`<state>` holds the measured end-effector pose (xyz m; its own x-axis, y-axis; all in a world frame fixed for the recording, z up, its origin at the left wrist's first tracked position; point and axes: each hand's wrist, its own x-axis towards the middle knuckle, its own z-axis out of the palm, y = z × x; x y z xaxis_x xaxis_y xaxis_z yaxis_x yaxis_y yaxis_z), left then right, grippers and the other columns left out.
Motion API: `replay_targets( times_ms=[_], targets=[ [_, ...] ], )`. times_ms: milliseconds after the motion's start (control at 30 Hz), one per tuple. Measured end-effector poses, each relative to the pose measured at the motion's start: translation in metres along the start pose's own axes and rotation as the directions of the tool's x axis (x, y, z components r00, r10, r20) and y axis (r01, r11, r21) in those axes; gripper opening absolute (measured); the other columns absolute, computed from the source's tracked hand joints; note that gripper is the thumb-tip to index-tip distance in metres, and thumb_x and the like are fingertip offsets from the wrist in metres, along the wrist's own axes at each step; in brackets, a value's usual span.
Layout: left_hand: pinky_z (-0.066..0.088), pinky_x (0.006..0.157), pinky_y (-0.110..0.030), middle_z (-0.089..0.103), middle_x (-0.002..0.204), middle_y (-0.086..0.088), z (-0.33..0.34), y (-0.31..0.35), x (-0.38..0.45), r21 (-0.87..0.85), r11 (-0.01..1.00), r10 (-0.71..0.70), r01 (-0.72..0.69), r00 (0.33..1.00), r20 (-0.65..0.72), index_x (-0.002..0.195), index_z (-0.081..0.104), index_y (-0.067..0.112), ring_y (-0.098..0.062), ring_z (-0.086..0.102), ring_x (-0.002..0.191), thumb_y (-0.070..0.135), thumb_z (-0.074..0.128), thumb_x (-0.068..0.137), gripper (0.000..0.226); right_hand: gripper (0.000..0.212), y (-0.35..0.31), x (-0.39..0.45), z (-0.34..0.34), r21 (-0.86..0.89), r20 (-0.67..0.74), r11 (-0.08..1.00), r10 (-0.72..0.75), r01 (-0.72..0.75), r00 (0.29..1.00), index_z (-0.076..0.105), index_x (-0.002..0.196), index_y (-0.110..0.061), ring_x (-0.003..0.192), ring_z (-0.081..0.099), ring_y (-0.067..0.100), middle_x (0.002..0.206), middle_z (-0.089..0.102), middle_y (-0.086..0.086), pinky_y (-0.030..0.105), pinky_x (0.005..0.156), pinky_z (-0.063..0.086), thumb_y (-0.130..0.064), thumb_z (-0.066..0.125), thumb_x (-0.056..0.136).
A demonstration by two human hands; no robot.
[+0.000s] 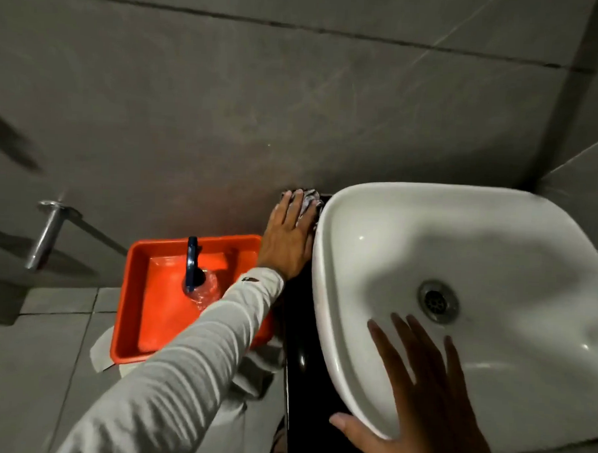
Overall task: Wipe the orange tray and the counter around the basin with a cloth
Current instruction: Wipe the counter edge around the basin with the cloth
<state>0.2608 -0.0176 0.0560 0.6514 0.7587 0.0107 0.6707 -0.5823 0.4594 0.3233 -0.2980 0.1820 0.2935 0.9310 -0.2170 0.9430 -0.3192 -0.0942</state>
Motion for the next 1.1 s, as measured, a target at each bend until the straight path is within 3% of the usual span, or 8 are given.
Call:
replay_targets(
  times_ms=[167, 367, 467, 600, 767, 900, 1033, 1100],
  targets=[
    [0.009, 0.134, -0.045, 0.007, 0.174, -0.015, 0.036, 0.047, -0.159, -0.142, 0.99, -0.004, -0.019, 0.988, -0.156, 0.163, 0.012, 0.008, -0.03, -0.003, 0.162, 0.014, 0.049, 0.099, 0.073, 0.11, -0.003, -0.008, 0.002, 0.016, -0.086, 1.0, -0.008, 0.009, 0.996, 0.036, 0.155, -0.021, 0.154, 0.027, 0.03, 0.164, 0.035, 0.012, 0.07, 0.118, 0.027, -0.093, 0.039, 0.073],
    [0.013, 0.123, -0.042, 0.041, 0.159, -0.013, 0.06, 0.094, -0.283, -0.11, 0.987, 0.121, -0.12, 0.993, 0.002, 0.144, 0.056, 0.014, -0.034, 0.037, 0.153, 0.026, 0.056, 0.086, 0.059, 0.11, -0.001, -0.009, 0.01, 0.028, -0.092, 1.0, 0.015, -0.013, 0.996, 0.032, 0.156, -0.02, 0.152, 0.028, 0.034, 0.163, 0.034, 0.015, 0.072, 0.117, 0.028, -0.093, 0.035, 0.075],
    [0.006, 0.133, -0.043, 0.017, 0.172, -0.013, 0.045, 0.066, -0.225, -0.06, 0.998, -0.022, 0.012, 0.986, -0.166, 0.161, 0.025, 0.011, -0.034, 0.011, 0.159, 0.016, 0.058, 0.092, 0.077, 0.108, -0.002, -0.01, 0.01, 0.028, -0.131, 0.999, 0.027, -0.024, 0.991, 0.036, 0.155, -0.02, 0.151, 0.032, 0.033, 0.161, 0.039, 0.014, 0.069, 0.118, 0.029, -0.093, 0.037, 0.076],
    [0.003, 0.134, -0.048, -0.011, 0.172, -0.021, 0.016, 0.052, -0.137, -0.126, 0.965, -0.241, 0.232, 0.968, -0.064, 0.162, -0.003, 0.008, -0.04, -0.014, 0.159, 0.008, 0.033, 0.105, 0.068, 0.108, -0.001, -0.009, 0.008, 0.026, -0.148, 0.999, 0.022, -0.018, 0.989, 0.04, 0.153, -0.02, 0.149, 0.035, 0.032, 0.158, 0.043, 0.013, 0.068, 0.117, 0.032, -0.095, 0.037, 0.075],
    [0.009, 0.132, -0.046, 0.024, 0.169, -0.022, 0.04, 0.086, -0.193, -0.112, 0.975, -0.209, 0.191, 0.959, -0.191, 0.16, 0.025, 0.005, -0.038, 0.019, 0.157, 0.014, 0.061, 0.098, 0.072, 0.11, 0.003, -0.008, 0.016, 0.036, -0.207, 0.999, 0.018, -0.01, 0.978, 0.038, 0.154, -0.023, 0.15, 0.034, 0.028, 0.159, 0.043, 0.009, 0.065, 0.118, 0.032, -0.096, 0.039, 0.072],
    [0.015, 0.121, -0.045, 0.049, 0.149, -0.024, 0.05, 0.112, -0.259, -0.072, 0.994, -0.077, 0.08, 0.996, 0.046, 0.131, 0.066, -0.003, -0.041, 0.059, 0.134, 0.004, 0.034, 0.097, 0.047, 0.104, 0.006, -0.009, 0.021, 0.031, -0.257, 1.0, 0.0, 0.008, 0.966, 0.04, 0.152, -0.022, 0.147, 0.039, 0.029, 0.155, 0.046, 0.009, 0.064, 0.118, 0.033, -0.092, 0.039, 0.076],
    [0.004, 0.125, -0.035, 0.032, 0.159, -0.023, 0.017, 0.124, -0.273, -0.385, 0.916, -0.132, 0.111, 0.991, -0.029, 0.145, 0.045, 0.003, -0.011, -0.002, 0.16, 0.011, 0.049, 0.085, 0.061, 0.086, -0.002, -0.014, 0.014, 0.048, -0.386, 0.998, -0.014, 0.035, 0.922, 0.053, 0.143, -0.008, 0.141, 0.047, 0.037, 0.149, 0.053, 0.017, 0.064, 0.112, 0.038, -0.073, 0.05, 0.087],
    [0.007, 0.133, -0.039, 0.019, 0.168, -0.009, -0.013, 0.116, -0.272, -0.512, 0.852, -0.166, 0.111, 0.984, -0.064, 0.151, 0.033, 0.021, -0.01, -0.004, 0.161, 0.016, 0.045, 0.097, 0.056, 0.062, -0.008, -0.031, 0.02, 0.228, -0.544, 0.972, 0.084, 0.051, 0.835, 0.061, 0.132, -0.008, 0.131, 0.055, 0.037, 0.138, 0.061, 0.016, 0.06, 0.108, 0.043, -0.055, 0.057, 0.091]
  ],
)
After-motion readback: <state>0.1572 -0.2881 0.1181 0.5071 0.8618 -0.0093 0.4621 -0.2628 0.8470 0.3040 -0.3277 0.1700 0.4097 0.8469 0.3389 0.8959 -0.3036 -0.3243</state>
